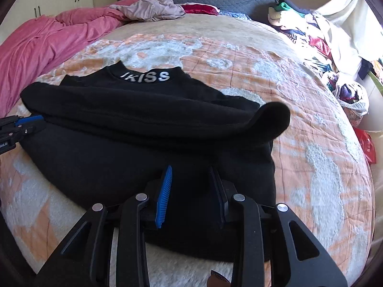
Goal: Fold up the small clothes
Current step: 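Grasp the folded sweatshirt edge with both tools and fold it over again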
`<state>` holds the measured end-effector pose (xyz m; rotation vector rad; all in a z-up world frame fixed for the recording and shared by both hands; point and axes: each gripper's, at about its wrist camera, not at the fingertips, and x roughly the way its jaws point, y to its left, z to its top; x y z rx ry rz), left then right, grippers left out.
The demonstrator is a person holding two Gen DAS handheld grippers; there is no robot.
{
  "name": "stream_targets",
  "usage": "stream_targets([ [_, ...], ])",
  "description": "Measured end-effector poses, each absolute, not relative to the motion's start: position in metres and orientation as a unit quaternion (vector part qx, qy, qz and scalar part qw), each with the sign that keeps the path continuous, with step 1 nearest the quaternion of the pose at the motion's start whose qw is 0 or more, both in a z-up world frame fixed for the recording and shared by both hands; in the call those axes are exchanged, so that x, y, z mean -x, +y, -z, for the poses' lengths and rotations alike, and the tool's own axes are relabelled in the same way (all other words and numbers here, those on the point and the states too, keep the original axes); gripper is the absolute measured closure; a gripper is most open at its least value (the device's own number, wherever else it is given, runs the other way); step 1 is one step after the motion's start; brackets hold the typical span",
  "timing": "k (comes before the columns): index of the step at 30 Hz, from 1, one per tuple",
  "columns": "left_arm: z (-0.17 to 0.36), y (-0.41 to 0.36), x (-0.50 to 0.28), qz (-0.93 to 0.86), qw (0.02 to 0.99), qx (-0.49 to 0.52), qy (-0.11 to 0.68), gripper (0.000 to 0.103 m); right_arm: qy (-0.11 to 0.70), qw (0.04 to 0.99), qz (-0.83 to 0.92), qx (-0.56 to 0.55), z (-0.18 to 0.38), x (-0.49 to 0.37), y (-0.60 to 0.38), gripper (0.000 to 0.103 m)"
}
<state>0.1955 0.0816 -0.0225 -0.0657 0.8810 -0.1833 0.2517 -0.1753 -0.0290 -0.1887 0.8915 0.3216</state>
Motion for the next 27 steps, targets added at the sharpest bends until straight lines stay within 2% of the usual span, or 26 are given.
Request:
stream_targets([
  [6, 0.026, 0.090, -0.227, 0.094, 0.904, 0.021, 0.417, 0.085, 0.418, 0.893, -0.154, 0.065, 0.033, -0.289, -0.180, 0.073],
  [12, 0.014, 0.107, -0.247, 0.079, 0.919, 0.039, 0.385, 0.078, 0.393, 0.909, -0.126, 0.052, 0.026, -0.315, -0.189, 0.073],
  [18, -0.025, 0.147, -0.238, 0.042, 0.941, 0.088, 0.325, 0.064, 0.368, 0.923, -0.108, 0.028, 0.014, -0.334, -0.203, 0.073],
  [20, -0.034, 0.159, -0.236, 0.028, 0.943, 0.098, 0.316, 0.054, 0.362, 0.927, -0.097, 0.022, 0.012, -0.339, -0.208, 0.072],
  [23, -0.034, 0.176, -0.234, 0.010, 0.940, 0.116, 0.321, 0.054, 0.365, 0.927, -0.087, 0.003, 0.010, -0.342, -0.220, 0.072],
  [24, -0.030, 0.183, -0.236, 0.004, 0.936, 0.128, 0.329, 0.054, 0.367, 0.926, -0.084, 0.001, 0.010, -0.342, -0.223, 0.071],
  [26, -0.018, 0.191, -0.240, 0.004, 0.925, 0.146, 0.351, 0.054, 0.370, 0.926, -0.077, 0.004, 0.009, -0.343, -0.229, 0.055],
  [27, -0.012, 0.191, -0.243, 0.006, 0.920, 0.149, 0.362, 0.054, 0.372, 0.925, -0.076, 0.005, 0.009, -0.342, -0.232, 0.054],
])
